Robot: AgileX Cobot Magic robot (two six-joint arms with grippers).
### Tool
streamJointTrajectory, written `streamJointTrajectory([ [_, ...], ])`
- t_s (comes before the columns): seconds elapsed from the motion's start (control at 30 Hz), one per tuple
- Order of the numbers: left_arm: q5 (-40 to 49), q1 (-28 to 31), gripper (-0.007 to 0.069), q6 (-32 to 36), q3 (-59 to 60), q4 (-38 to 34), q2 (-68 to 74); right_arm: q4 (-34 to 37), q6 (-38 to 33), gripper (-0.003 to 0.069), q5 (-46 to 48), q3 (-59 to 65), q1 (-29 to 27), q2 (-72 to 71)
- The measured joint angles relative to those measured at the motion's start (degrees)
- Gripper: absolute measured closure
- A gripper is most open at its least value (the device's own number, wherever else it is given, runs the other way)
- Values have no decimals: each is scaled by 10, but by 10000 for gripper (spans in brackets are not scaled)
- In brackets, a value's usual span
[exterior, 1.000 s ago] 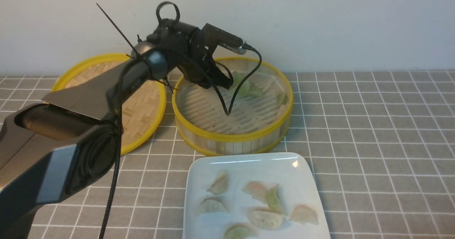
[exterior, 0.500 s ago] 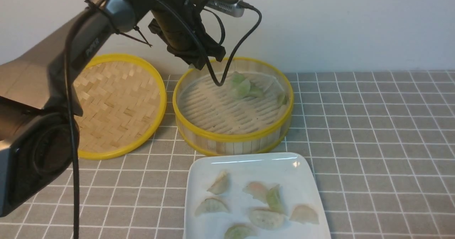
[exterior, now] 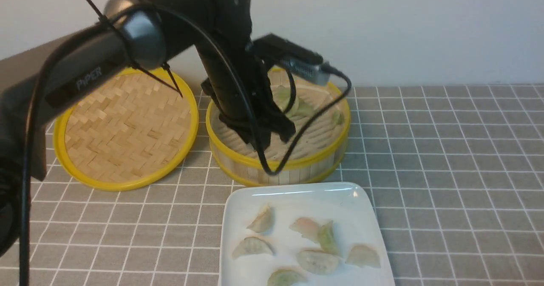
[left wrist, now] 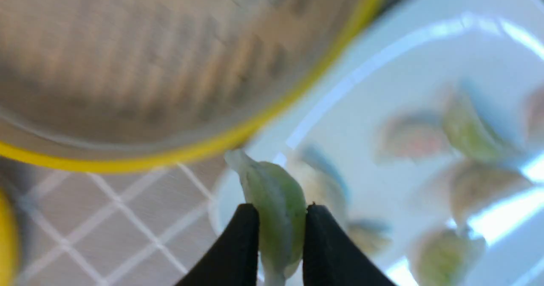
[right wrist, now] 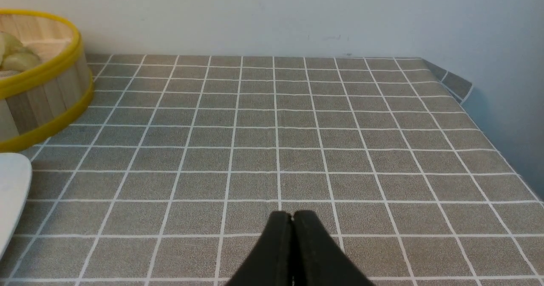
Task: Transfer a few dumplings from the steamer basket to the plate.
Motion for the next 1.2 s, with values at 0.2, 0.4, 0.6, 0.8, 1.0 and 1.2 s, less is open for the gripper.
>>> streamJointTrajectory([
  [0.2,-3,-43,514,5,42,-15,29,0,0,673,0,0,0,0],
  [0.4,-7,-71,450,5,42,-23,46,0,0,673,0,0,0,0],
  [0.6,-8,-74,263,-68,47,-22,46,0,0,673,0,0,0,0],
  [0.8,-8,-80,267,-92,57,-21,30,0,0,673,0,0,0,0],
  [1.0,-7,-80,531,-95,82,-21,-91,0,0,673,0,0,0,0],
  [1.2,-20,-80,625,-95,107,-21,-228,0,0,673,0,0,0,0],
])
